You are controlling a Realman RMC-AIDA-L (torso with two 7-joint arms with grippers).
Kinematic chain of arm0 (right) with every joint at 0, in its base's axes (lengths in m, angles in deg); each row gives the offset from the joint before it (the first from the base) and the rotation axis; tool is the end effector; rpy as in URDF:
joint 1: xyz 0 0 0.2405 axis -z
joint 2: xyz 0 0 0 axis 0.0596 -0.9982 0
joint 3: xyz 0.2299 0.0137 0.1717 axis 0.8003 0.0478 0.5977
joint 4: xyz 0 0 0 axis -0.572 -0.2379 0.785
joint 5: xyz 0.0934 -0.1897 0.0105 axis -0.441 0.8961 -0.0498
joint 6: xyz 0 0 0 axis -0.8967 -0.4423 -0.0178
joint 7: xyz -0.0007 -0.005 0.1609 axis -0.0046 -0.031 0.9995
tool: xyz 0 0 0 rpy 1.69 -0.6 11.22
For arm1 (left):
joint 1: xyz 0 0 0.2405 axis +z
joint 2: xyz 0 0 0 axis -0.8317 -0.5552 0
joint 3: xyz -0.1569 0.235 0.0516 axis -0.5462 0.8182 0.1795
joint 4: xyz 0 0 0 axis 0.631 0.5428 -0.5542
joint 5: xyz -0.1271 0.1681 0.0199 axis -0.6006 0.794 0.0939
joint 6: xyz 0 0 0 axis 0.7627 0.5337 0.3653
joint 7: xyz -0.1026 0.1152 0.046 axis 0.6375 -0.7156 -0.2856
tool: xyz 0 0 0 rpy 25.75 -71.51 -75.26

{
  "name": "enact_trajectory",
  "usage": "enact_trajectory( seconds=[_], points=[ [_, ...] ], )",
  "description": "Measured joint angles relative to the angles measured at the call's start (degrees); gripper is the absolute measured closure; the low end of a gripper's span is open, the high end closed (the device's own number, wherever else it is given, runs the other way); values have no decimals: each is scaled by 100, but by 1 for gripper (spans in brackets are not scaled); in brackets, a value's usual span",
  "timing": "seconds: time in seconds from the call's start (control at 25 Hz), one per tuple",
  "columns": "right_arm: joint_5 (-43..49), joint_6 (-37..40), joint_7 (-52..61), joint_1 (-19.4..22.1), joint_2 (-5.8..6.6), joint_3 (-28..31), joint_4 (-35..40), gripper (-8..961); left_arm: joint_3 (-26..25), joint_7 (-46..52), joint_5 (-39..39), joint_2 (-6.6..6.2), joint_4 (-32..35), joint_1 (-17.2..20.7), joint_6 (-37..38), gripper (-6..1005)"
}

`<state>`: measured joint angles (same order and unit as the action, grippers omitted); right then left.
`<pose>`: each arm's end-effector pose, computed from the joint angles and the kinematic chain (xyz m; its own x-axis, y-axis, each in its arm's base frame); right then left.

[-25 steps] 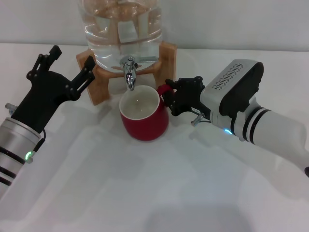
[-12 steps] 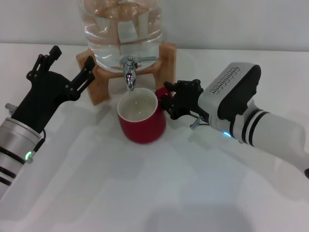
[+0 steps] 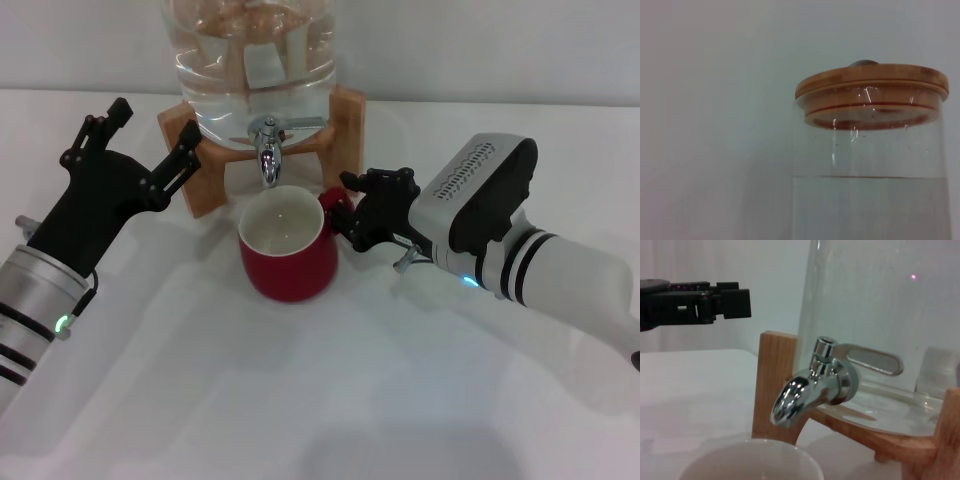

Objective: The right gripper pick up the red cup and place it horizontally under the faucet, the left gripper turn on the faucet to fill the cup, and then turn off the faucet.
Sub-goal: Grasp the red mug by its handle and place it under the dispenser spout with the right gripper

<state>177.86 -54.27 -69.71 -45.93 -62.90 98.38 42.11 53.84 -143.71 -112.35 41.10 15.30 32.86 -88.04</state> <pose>0.1831 0.4212 -0.1652 0.9045 -0.0894 -0.4170 -0.3407 -0.7394 -0.5807 -0.3131 0.3450 -0.0435 0.6404 -0.1251 0.7578 0.6531 -0.4304 -0.6230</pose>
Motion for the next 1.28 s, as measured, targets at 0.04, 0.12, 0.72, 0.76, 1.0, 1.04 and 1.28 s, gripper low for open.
enact_trajectory(
  seconds=[0.04,0.12,0.72,0.76,1.0,1.04,1.28],
  points=[
    [-2,-15,5,0,0,4,3,654,0,0,0,0,0,-11,1,107],
    [1,-32,11,2,0,19,12,635,2,0,0,0,-2,-25,3,107],
    [-73,-141,16,13,0,178,118,557,13,9,0,0,-1,-49,4,108],
    [-76,-145,16,15,1,197,118,557,12,9,0,0,-1,-49,4,108],
    [-79,-184,19,43,0,299,125,556,28,10,1,0,-1,-49,4,109],
    [-77,-187,20,47,1,301,126,556,47,9,1,0,-1,-49,4,109],
    [-35,-187,20,53,0,260,93,555,77,9,1,0,-1,-49,6,109]
  ],
)
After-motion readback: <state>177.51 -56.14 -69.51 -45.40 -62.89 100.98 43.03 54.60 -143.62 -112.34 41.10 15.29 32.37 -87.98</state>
